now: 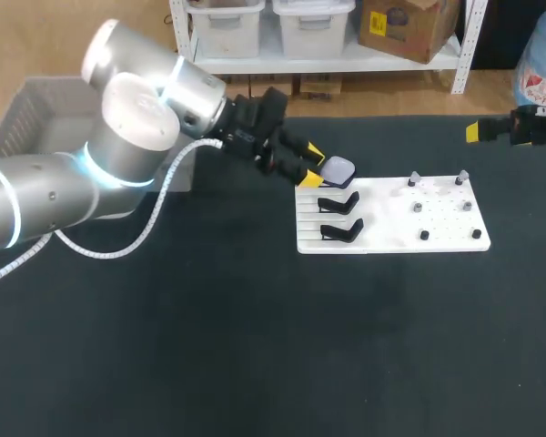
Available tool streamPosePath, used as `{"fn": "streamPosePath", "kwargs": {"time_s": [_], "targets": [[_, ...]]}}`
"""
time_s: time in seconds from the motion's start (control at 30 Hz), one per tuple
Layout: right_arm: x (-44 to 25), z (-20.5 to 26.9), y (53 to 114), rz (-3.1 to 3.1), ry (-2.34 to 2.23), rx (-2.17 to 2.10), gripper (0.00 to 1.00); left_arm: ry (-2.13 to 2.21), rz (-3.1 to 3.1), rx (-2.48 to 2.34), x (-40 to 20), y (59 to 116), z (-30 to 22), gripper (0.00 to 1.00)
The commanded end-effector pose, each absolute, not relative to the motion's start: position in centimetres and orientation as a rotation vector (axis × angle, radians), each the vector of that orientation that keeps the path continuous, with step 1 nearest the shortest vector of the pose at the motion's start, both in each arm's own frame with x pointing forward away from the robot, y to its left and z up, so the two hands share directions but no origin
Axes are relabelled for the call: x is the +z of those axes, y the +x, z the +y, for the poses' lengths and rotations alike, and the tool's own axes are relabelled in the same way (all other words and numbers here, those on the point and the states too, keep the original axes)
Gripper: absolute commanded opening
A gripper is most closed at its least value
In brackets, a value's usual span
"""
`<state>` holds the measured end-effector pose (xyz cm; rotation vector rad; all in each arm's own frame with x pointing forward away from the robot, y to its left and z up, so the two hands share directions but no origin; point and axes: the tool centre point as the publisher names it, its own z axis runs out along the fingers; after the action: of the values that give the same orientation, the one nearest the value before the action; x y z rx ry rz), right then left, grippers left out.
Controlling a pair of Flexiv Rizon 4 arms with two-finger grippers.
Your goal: Pick up each earbud case from the left stands, insert the matching earbuds, close the lid, and place the case in the box.
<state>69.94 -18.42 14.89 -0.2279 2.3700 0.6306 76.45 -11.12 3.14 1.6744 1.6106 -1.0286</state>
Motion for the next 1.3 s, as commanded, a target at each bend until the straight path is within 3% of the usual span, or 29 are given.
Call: {"fn": "streamPosePath", "kwargs": {"time_s": [0.03,1.3], "targets": [[14.9,-18.4,69.9,2.371,-0.228,0.630,1.00,1.686,1.616,-1.034,2.8,76.9,-11.4,0.56],[14.9,-18.4,69.9,2.371,-0.228,0.630,1.00,1.670,1.630,-1.042,1.6,77.0,-12.8,0.47]]}}
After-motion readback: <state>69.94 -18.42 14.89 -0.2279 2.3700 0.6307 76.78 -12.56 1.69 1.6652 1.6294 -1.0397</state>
